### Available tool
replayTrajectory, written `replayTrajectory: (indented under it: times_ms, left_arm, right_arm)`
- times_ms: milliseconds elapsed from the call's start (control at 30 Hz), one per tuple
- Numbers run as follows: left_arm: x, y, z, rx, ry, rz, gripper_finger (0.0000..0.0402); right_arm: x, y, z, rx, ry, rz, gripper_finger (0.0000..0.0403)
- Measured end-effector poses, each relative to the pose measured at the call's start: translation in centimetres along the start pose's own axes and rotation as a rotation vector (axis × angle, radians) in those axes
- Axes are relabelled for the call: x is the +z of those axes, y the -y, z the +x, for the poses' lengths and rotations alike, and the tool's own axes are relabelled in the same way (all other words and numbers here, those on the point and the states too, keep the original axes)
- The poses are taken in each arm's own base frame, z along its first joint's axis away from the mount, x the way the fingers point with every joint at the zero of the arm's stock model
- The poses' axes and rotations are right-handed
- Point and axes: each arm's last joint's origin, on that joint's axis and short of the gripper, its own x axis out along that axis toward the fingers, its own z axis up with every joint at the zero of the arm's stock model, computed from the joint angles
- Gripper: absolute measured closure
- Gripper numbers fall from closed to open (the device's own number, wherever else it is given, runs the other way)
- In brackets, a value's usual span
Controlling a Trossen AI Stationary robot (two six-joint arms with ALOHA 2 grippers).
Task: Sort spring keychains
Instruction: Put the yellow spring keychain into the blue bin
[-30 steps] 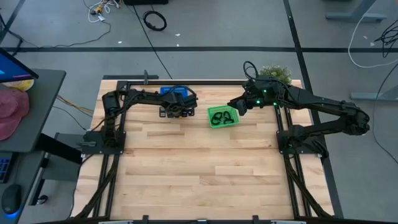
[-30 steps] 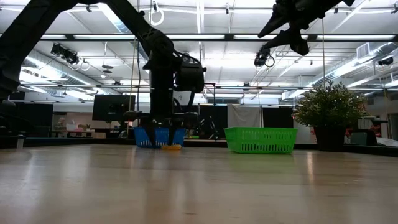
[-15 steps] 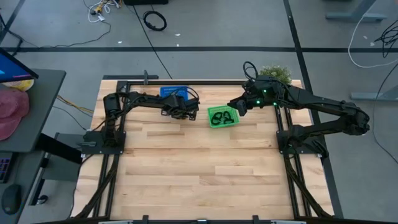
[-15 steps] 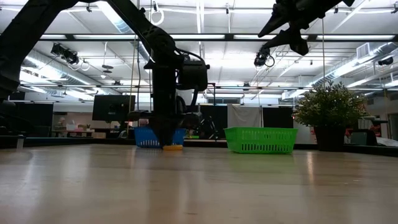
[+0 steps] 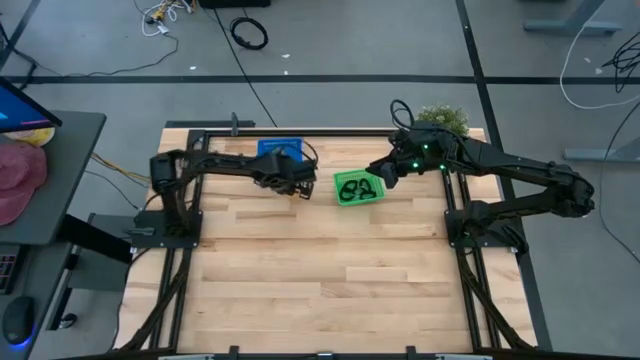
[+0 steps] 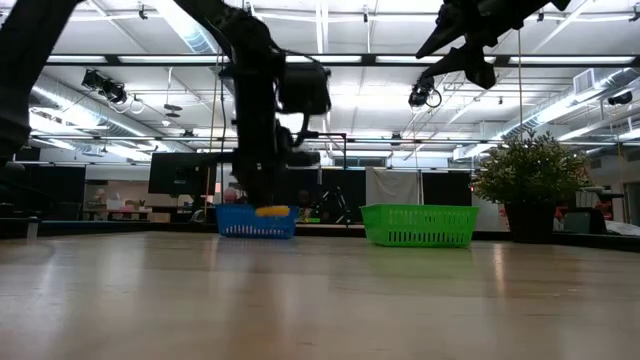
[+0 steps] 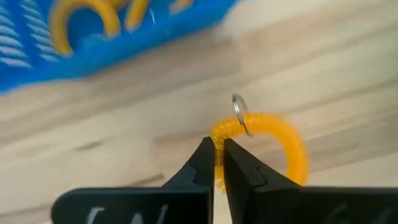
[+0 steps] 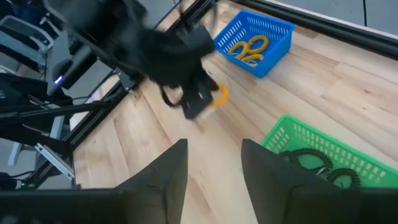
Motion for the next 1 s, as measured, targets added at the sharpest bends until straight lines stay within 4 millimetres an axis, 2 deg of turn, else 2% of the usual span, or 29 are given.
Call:
replayTrajectory:
  times_ms: [100,200,333,467,633,767,867,1000]
  left_arm:
    - [0.1,-0.3,-2.7,-0.047,0.065,0.010,0.0386]
    - [0.2,-0.7,-6.5,-0.126,0.166,-0.029,0.0386]
    - [0.2,-1.9,-13.0,-0.226,0.412,-0.094,0.0389]
    - [0.1,-3.8,-19.1,-0.332,0.671,-0.071,0.0388]
    - [-0.3,-5.7,-25.3,-0.574,0.895,0.124,0.0387]
    - [-0.5,-7.2,-28.5,-0.847,0.957,0.189,0.0386]
    - [-0.8,-7.7,-29.7,-0.963,0.979,0.226,0.0386]
    - [-1.1,-7.9,-30.0,-1.034,0.953,0.280,0.0386]
  right_arm:
    - [-0.1,0.0,0.0,-0.004,-0.005,-0.007,0.0253]
    - [-0.1,0.0,0.0,-0.005,-0.005,-0.014,0.0253]
    - [-0.1,0.1,0.0,-0.006,-0.009,-0.023,0.0253]
    - [-0.1,0.1,0.0,-0.007,-0.009,-0.032,0.0253]
    - [-0.1,0.0,0.0,0.005,-0.016,-0.032,0.0253]
    - [-0.1,0.0,0.0,0.019,-0.021,-0.033,0.0253]
    - [-0.1,0.0,0.0,0.019,-0.022,-0.034,0.0253]
    - [-0.1,-0.1,0.0,0.021,-0.018,-0.040,0.0253]
